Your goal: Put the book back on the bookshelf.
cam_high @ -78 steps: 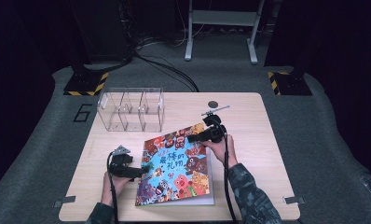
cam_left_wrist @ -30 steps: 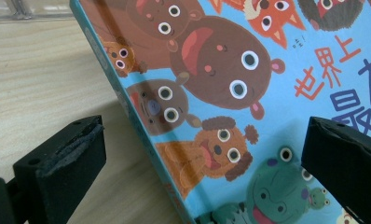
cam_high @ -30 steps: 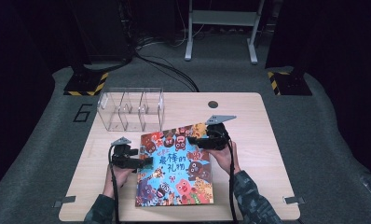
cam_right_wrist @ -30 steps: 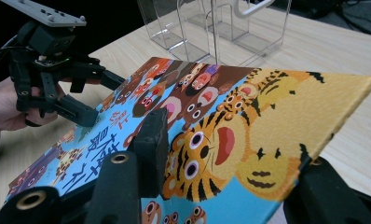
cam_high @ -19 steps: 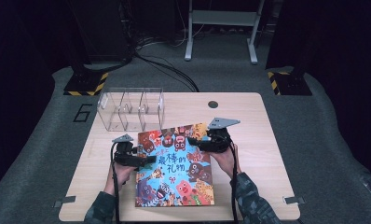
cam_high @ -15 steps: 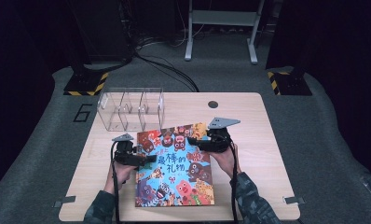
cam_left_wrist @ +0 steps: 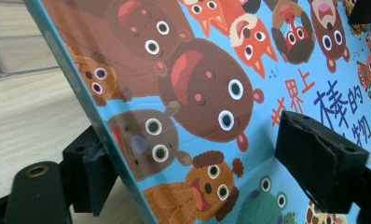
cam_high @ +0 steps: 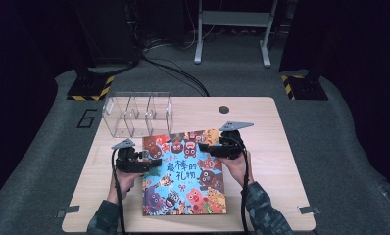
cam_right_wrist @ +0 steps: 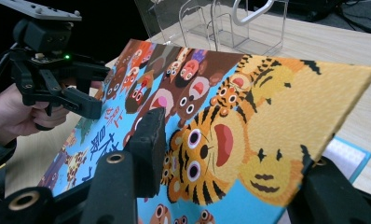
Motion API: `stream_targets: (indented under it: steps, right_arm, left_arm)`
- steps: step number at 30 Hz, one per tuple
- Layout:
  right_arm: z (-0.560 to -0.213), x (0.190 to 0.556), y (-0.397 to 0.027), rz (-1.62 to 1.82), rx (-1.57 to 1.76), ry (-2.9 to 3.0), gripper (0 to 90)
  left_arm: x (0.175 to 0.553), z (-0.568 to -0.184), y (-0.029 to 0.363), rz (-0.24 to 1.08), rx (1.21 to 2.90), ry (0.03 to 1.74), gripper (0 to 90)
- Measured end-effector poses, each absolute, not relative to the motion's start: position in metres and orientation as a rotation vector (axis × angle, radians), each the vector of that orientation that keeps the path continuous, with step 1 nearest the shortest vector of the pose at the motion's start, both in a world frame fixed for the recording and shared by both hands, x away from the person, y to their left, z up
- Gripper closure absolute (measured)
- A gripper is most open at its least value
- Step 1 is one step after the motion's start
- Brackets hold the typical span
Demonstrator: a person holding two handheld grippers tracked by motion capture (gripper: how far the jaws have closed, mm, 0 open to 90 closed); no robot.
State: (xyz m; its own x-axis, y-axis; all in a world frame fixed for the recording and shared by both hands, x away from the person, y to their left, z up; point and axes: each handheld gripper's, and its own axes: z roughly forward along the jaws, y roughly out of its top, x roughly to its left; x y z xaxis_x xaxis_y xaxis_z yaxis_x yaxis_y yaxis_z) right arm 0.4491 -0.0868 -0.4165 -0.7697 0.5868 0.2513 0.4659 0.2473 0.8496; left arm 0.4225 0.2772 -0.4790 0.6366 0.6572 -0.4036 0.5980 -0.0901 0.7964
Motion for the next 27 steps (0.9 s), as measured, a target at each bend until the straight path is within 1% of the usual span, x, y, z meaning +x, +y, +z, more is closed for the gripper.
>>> stream_targets:
  steps: [2,4,8,11,16,23,27]
  right_arm:
    - [-0.415,0.449,-0.087,1.557,1.019,2.39,51.2]
    - [-0.411,0.45,-0.086,1.552,1.032,2.395,50.9]
    - [-0.409,0.451,-0.086,1.546,1.049,2.397,50.1]
    - [-0.407,0.452,-0.086,1.518,1.058,2.409,47.8]
    - [-0.402,0.454,-0.091,1.501,1.096,2.411,46.4]
    - [-0.393,0.456,-0.095,1.473,1.094,2.409,44.8]
    - [-0.386,0.457,-0.095,1.463,1.089,2.41,44.5]
  left_arm:
    - [0.422,-0.477,0.279,0.078,1.765,1.018,19.4]
    - [0.42,-0.473,0.28,0.078,1.755,1.025,23.7]
    - [0.417,-0.465,0.282,0.107,1.753,1.015,27.5]
    - [0.414,-0.461,0.283,0.121,1.749,1.002,31.5]
    - [0.412,-0.452,0.284,0.13,1.732,0.979,40.6]
    - [0.408,-0.44,0.284,0.153,1.728,0.934,47.7]
    - [0.407,-0.437,0.286,0.138,1.708,0.923,51.4]
